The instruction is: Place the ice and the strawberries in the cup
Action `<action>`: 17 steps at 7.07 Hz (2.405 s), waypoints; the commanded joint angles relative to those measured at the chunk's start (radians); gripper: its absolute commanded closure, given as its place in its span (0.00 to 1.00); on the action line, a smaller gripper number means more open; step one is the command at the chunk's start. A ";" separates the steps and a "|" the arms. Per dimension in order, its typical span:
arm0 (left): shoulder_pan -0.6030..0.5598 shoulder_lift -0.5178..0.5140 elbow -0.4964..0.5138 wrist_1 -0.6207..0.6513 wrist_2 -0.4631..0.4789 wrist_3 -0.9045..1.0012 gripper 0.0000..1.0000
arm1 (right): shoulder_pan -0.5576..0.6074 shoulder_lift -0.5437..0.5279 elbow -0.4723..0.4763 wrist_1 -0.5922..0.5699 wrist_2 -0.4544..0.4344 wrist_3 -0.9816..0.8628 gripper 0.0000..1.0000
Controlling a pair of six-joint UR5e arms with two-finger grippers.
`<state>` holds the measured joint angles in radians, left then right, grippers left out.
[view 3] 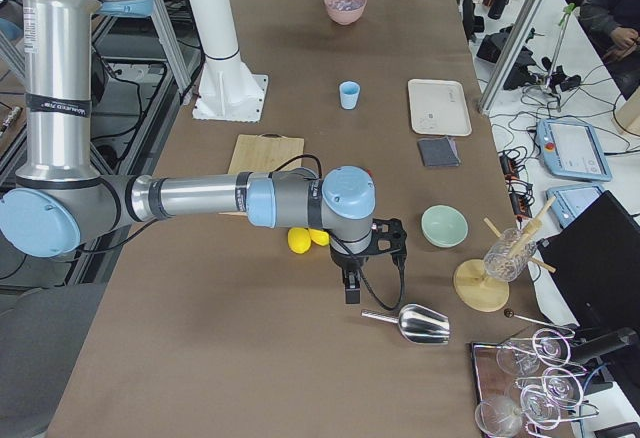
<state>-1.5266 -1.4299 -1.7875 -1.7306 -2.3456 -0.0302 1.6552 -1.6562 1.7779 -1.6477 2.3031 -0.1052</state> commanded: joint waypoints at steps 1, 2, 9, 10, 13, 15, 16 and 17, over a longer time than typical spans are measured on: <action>0.002 -0.006 -0.001 -0.001 0.000 -0.001 0.02 | 0.000 -0.004 0.003 0.005 0.001 0.002 0.00; 0.002 -0.015 -0.003 -0.001 -0.001 -0.001 0.02 | 0.000 -0.010 0.000 0.008 0.006 -0.008 0.00; 0.000 -0.020 0.000 -0.001 0.000 -0.001 0.02 | -0.028 -0.002 -0.003 0.040 -0.083 -0.024 0.00; -0.001 -0.015 -0.004 -0.001 0.000 -0.001 0.02 | -0.028 -0.002 -0.003 0.040 -0.071 -0.019 0.00; -0.001 -0.024 -0.003 0.000 0.003 -0.001 0.02 | -0.055 0.010 -0.009 0.029 0.001 -0.010 0.00; 0.000 -0.029 -0.003 0.002 0.006 -0.001 0.02 | -0.058 0.015 -0.012 0.035 -0.010 -0.008 0.00; 0.000 -0.029 -0.003 0.002 0.003 -0.001 0.02 | -0.058 0.019 -0.011 0.037 -0.014 -0.010 0.00; 0.000 -0.027 -0.015 -0.007 -0.006 -0.001 0.02 | -0.057 0.015 -0.008 0.032 -0.016 -0.017 0.00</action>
<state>-1.5266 -1.4579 -1.7927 -1.7307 -2.3433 -0.0307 1.5979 -1.6400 1.7685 -1.6129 2.2901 -0.1161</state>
